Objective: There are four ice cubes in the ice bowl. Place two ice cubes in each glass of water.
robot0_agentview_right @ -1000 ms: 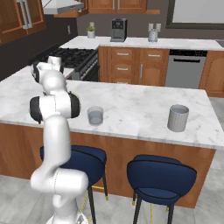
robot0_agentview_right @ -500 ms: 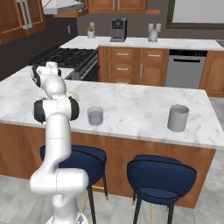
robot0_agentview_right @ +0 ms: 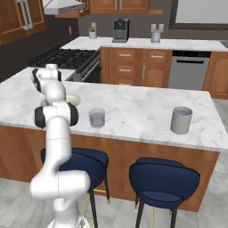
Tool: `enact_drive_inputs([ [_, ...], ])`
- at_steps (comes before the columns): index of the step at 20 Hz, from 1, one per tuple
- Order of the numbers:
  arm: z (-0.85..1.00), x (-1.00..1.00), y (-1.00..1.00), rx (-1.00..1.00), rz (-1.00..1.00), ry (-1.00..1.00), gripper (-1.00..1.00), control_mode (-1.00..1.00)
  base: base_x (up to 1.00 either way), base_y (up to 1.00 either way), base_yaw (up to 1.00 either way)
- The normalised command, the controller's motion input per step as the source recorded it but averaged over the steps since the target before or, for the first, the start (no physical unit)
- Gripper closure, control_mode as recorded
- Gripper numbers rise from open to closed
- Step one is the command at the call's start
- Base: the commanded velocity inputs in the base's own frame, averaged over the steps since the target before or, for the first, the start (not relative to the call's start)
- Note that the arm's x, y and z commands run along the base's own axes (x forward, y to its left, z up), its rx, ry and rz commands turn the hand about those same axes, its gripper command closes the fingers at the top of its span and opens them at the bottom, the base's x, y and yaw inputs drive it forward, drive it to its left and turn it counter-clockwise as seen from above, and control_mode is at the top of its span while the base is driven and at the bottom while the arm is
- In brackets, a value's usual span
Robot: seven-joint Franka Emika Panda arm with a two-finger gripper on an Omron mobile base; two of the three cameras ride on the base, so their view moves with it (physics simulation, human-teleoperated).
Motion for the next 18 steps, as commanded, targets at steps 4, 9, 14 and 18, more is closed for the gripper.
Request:
enact_drive_inputs([
  [4,-0.64,-0.21,-0.25,0.20,0.00,-0.46,-1.00,-1.00,0.00,0.00,0.00],
  [9,-0.64,-0.19,-0.21,0.37,0.00,-0.41,-1.00,-1.00,0.00,0.00,0.00],
  [14,-0.43,-0.05,-0.10,0.34,0.00,-0.29,-1.00,-1.00,0.00,0.00,0.00],
  [18,-0.10,0.01,0.00,0.10,0.00,-0.03,-1.00,-1.00,0.00,0.00,0.00],
])
